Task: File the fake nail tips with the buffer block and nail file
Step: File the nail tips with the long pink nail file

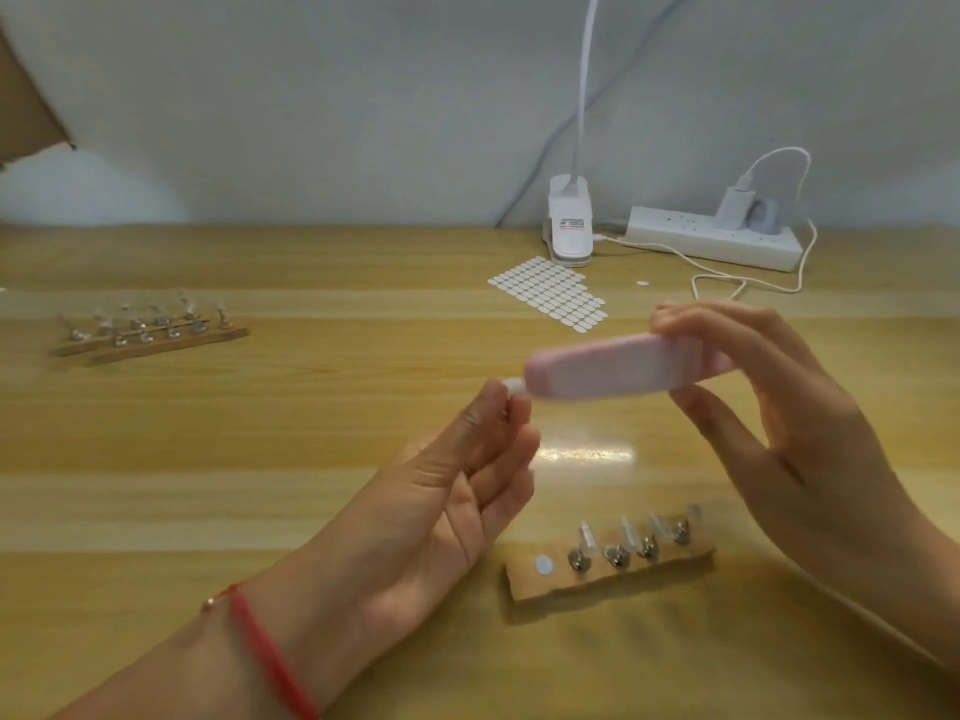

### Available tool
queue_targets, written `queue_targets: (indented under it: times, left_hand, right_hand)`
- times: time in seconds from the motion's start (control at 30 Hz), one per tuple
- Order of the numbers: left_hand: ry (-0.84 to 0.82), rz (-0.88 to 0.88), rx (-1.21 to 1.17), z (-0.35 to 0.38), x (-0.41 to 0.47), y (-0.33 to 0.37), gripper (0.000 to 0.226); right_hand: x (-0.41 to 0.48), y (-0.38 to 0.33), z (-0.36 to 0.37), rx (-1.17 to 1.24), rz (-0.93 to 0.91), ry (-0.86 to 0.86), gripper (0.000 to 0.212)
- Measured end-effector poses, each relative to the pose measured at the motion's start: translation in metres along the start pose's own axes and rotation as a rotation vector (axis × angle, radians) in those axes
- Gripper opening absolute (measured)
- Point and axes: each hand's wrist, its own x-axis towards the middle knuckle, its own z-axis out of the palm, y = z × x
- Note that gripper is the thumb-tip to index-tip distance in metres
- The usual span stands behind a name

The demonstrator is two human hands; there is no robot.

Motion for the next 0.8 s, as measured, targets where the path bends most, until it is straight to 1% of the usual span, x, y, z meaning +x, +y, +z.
queue_targets:
  times: [0.07, 0.1, 0.17, 0.23, 0.3, 0.37, 0.4, 0.5, 0.6, 0.7, 0.73, 0.8]
  left_hand:
    - [0.019, 0.03, 0.13, 0.003, -0.001, -0.003, 0.025]
    - [0.017, 0.047, 0.202, 0.004, -0.002, -0.003, 0.02]
    - [0.02, 0.087, 0.302, 0.004, -0.002, -0.005, 0.019]
    - [0.006, 0.125, 0.381, 0.002, -0.002, -0.007, 0.022]
    - [-0.029, 0.133, 0.45, 0.003, -0.002, -0.006, 0.024]
    - [-0.077, 0.119, 0.456, 0.002, -0.002, -0.002, 0.024]
    - [-0.105, 0.111, 0.46, 0.002, -0.002, 0.0, 0.024]
    - [-0.153, 0.074, 0.504, 0.001, -0.002, -0.001, 0.026]
    - [-0.135, 0.092, 0.487, 0.002, 0.0, -0.004, 0.023]
    - [-0.11, 0.122, 0.516, 0.003, 0.002, -0.005, 0.023]
    - [-0.099, 0.132, 0.509, 0.002, 0.002, -0.005, 0.024]
    - [-0.068, 0.159, 0.489, 0.0, 0.004, -0.005, 0.025]
  right_hand:
    - [0.006, -0.006, 0.001, -0.112, -0.147, -0.023, 0.033]
    - [0.01, -0.007, 0.0, -0.164, -0.209, -0.033, 0.031]
    - [0.021, -0.008, -0.004, -0.249, -0.314, -0.047, 0.029]
    - [0.033, -0.005, -0.014, -0.324, -0.381, -0.059, 0.035]
    - [0.041, -0.002, -0.024, -0.363, -0.415, -0.081, 0.039]
    - [0.039, -0.003, -0.022, -0.37, -0.439, -0.09, 0.045]
    - [0.036, -0.004, -0.019, -0.356, -0.46, -0.107, 0.044]
    - [0.03, -0.008, -0.015, -0.331, -0.523, -0.163, 0.029]
    - [0.033, -0.007, -0.016, -0.342, -0.468, -0.079, 0.032]
    - [0.035, -0.008, -0.009, -0.28, -0.574, -0.163, 0.025]
    - [0.036, -0.008, -0.008, -0.287, -0.575, -0.155, 0.027]
    - [0.04, -0.005, -0.007, -0.258, -0.491, -0.095, 0.035]
